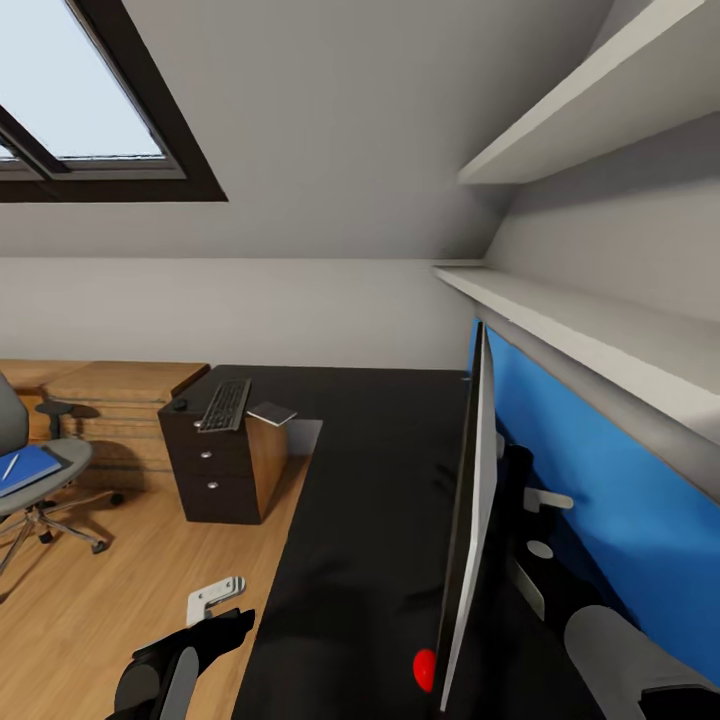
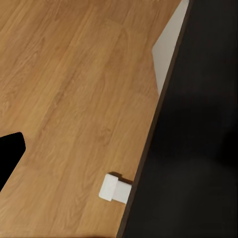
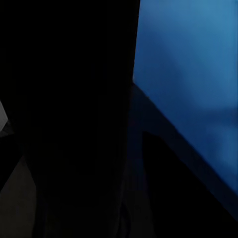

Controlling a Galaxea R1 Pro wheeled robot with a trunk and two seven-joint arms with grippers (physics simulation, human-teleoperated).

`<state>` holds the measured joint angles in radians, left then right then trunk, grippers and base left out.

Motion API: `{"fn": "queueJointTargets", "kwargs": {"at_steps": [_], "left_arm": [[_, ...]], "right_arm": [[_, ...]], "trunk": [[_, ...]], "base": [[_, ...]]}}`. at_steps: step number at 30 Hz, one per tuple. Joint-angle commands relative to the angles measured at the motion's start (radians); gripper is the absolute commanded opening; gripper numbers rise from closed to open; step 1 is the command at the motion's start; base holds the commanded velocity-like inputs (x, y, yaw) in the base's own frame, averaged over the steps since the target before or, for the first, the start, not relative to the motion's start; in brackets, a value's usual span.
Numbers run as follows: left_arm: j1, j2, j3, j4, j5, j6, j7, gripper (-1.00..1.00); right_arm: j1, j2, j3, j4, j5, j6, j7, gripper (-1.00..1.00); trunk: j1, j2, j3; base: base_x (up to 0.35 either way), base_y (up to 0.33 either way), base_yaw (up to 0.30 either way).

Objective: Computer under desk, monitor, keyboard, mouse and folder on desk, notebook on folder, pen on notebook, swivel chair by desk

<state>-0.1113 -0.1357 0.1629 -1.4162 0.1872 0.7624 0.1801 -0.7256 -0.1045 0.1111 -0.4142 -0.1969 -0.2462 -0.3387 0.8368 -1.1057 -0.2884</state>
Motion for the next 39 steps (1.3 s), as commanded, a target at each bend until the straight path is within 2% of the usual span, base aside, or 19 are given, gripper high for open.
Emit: {"fn": "queueJointTargets", "kwargs": {"at_steps": [1,9,17,26,39], "left_arm": [[-0.001,-0.001,0.001,-0.001,0.011,0.004,0.007,1.0],[-0.001,-0.001,0.001,-0.001,0.011,0.005,0.009,1.0],[-0.001,-0.001,0.001,0.015,0.011,0.005,0.009,1.0],[-0.001,-0.001,0.0,0.019,0.011,0.005,0.009,1.0],[-0.001,-0.001,0.0,0.019,0.011,0.005,0.009,1.0]], "right_arm": [[-0.001,-0.001,0.009,-0.002,-0.004,-0.005,-0.007,-1.0],[-0.001,-0.001,0.009,-0.002,-0.004,-0.005,-0.011,-1.0],[-0.001,-0.001,0.009,-0.002,-0.004,-0.004,-0.011,-1.0],[-0.001,-0.001,0.009,-0.002,-0.004,-0.004,-0.011,-1.0],[-0.001,-0.001,0.009,-0.002,-0.004,-0.005,-0.011,-1.0]], "trunk": [[0.0,-0.001,-0.001],[0.0,-0.001,-0.001],[0.0,-0.001,-0.001],[0.0,-0.001,-0.001],[0.0,-0.001,-0.001]], "base": [[0.069,-0.066,0.0],[0.027,-0.013,0.0],[0.226,0.0,0.0],[0.039,-0.003,0.0],[0.075,-0.084,0.0]]}}
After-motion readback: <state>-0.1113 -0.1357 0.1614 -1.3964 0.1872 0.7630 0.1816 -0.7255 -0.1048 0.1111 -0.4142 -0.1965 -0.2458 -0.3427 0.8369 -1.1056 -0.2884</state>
